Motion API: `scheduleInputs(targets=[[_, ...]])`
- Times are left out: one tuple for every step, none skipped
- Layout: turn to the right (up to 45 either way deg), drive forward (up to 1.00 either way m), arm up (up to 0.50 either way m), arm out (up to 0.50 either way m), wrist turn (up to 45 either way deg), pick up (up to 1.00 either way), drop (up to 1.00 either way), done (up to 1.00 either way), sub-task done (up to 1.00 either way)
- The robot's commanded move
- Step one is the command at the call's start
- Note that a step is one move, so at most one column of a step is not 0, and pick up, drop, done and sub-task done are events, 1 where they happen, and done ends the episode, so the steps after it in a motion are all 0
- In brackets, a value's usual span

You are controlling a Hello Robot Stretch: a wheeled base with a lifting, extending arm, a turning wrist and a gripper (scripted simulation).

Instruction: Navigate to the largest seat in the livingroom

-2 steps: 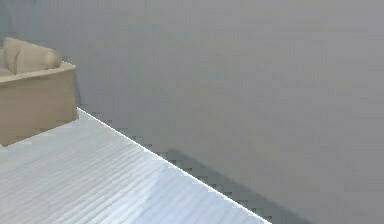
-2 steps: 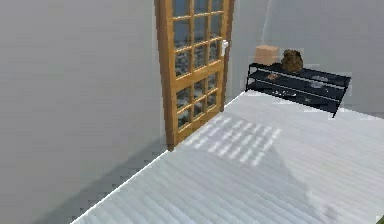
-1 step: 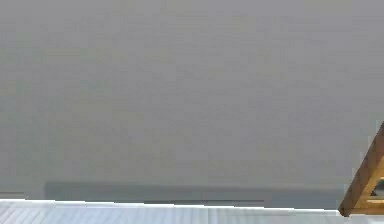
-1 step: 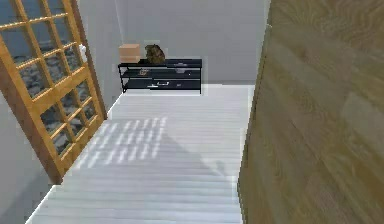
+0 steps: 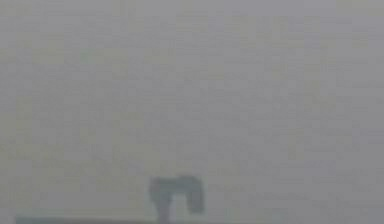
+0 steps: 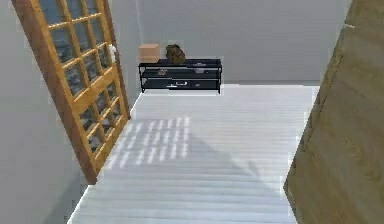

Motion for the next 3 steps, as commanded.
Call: scheduleInputs(targets=[[-45.0,0.00,0.00,0.00,0.0,0.00,0.00,0.00,0.00],[-39.0,0.00,0.00,0.00,0.0,0.00,0.00,0.00,0.00],[0.0,0.75,0.00,0.00,0.0,0.00,0.00,0.00,0.00]])
